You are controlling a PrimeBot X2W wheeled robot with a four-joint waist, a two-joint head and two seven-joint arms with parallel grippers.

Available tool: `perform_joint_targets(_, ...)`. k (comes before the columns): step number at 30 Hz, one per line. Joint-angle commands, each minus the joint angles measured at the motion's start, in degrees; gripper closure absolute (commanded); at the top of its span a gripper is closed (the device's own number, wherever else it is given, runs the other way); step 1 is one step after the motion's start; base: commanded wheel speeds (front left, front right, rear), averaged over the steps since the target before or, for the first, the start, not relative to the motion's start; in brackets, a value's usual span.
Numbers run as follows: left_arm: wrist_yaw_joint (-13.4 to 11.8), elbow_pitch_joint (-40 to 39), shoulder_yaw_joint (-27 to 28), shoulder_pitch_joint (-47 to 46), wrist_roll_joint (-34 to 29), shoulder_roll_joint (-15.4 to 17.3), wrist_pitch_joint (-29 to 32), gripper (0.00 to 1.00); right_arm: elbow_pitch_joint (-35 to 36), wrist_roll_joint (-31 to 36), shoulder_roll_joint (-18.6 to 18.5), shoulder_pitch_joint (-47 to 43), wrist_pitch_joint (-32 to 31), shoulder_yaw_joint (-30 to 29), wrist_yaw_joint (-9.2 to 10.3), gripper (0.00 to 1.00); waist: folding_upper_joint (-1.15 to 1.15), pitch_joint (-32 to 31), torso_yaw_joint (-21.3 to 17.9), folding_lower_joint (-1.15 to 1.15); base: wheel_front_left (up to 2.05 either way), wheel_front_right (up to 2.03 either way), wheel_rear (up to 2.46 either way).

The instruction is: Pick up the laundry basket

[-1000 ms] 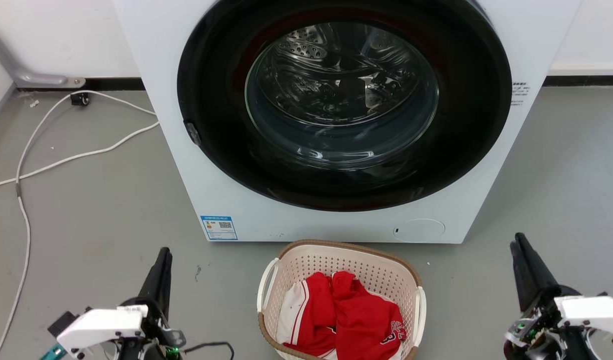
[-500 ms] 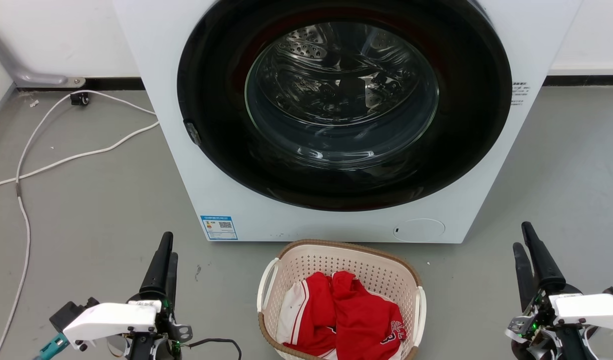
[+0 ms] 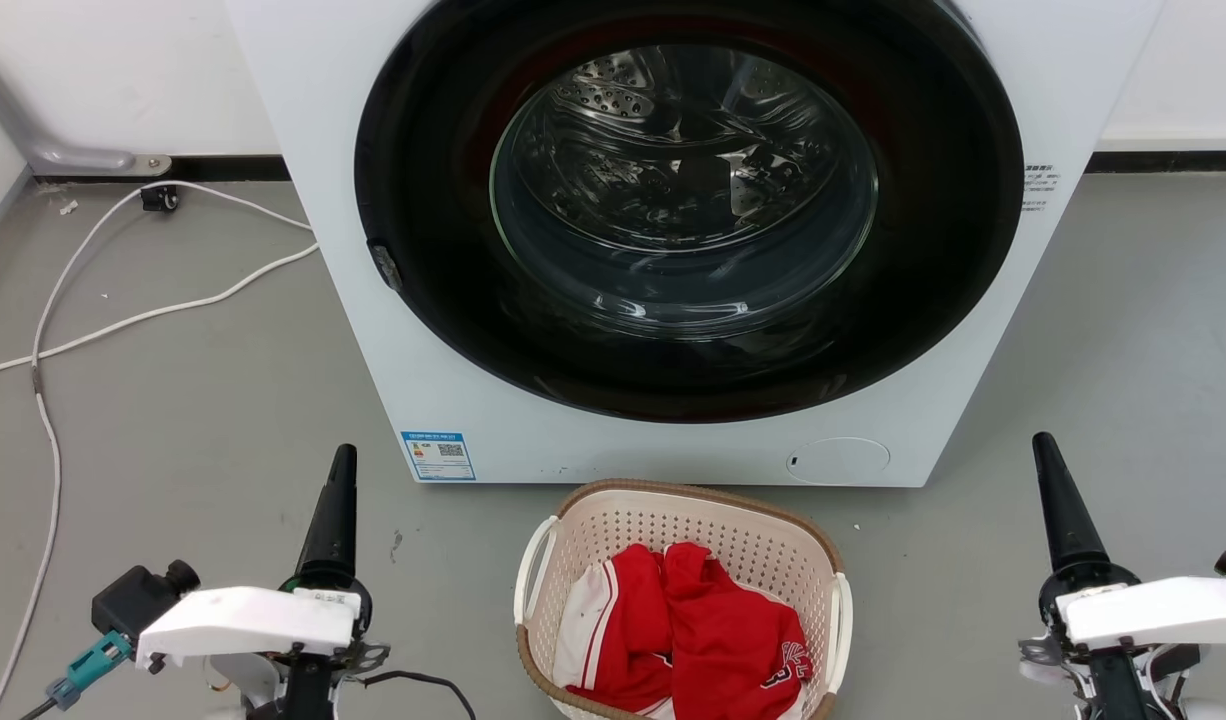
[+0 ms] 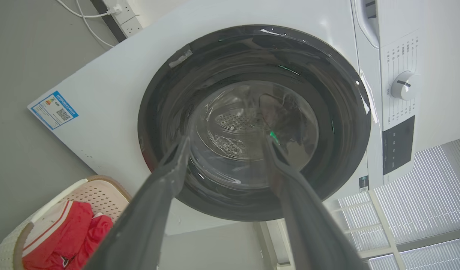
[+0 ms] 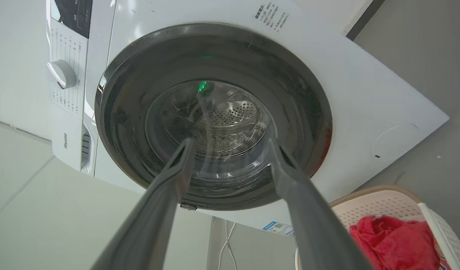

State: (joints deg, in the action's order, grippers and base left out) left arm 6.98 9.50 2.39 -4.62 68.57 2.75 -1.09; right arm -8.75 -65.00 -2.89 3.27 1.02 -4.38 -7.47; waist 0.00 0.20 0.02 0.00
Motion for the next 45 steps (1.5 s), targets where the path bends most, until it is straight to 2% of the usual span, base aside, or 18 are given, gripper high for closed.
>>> perform_joint_targets(1,-0.17,-1.22,-0.23,-1.4,-1.86,0.2,-0.46,0.0,1.31,2.16,-0.13,0.35,0.5,0.2,-0.02,0.0,0.0,0.0,0.01,0.0,0.0,0.0,0.0)
perform_joint_targets(2,-0.65,-1.56,-0.83,-1.33,-5.5,0.2,-1.12,0.0,1.98,6.79,-0.12,0.18,1.17,0.73,-0.02,0.0,0.0,-0.01,0.04,0.0,0.0,0.0,0.0)
perform_joint_targets(13,-1.87,-1.55,-2.99,-1.3,-17.77,0.2,-3.35,0.0,3.13,20.89,-0.1,-0.77,3.35,1.81,-0.02,0.0,0.0,0.01,0.2,0.0,0.0,0.0,0.0)
perform_joint_targets(31,-3.59,-1.71,-5.35,-1.48,-33.32,0.2,-6.48,0.0,3.3,36.91,-0.07,-1.57,6.47,2.72,-0.02,0.0,0.0,0.09,0.49,0.0,0.0,0.0,0.0)
perform_joint_targets(45,-4.33,-1.36,-6.25,-1.86,-42.38,0.2,-8.55,0.0,4.4,46.71,-0.05,-2.33,7.27,2.94,-0.02,0.0,0.0,0.19,0.28,0.0,0.0,0.0,0.0)
